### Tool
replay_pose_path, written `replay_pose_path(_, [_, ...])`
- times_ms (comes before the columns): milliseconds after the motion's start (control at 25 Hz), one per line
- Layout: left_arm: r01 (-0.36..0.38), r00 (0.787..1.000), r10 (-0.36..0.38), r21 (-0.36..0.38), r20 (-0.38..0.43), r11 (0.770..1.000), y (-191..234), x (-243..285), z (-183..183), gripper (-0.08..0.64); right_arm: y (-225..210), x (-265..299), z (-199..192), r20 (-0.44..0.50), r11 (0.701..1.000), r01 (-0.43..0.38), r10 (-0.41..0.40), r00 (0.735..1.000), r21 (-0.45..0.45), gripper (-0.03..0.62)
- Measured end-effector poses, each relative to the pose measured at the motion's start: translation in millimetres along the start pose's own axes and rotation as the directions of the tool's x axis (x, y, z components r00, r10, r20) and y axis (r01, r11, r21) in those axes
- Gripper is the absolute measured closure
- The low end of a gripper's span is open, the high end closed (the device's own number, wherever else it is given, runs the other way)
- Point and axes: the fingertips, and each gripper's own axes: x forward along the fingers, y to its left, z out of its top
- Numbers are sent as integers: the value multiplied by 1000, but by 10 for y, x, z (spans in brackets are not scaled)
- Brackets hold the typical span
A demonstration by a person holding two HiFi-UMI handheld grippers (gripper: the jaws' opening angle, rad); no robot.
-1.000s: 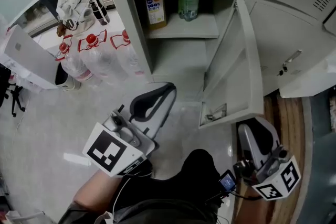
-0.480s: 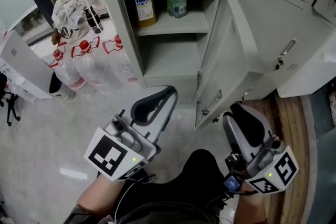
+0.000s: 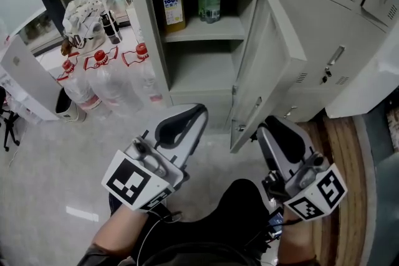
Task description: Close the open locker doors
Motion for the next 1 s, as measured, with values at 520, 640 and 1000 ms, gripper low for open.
replay_pose_path(520, [-72, 997, 72, 19, 1, 997, 352, -356, -114, 549, 179, 282, -132, -39, 999, 8, -9, 999, -35, 546])
replay_pose_path(640, [-95, 995, 94, 36, 18, 995, 433, -436, -97, 549, 243, 384, -192, -50, 999, -8, 5, 999, -51, 546])
replay_pose_path(1000, [-138, 990, 138, 19, 31, 990, 593, -558, -94, 549, 403, 754, -234, -27, 998, -55, 54, 998, -37, 546])
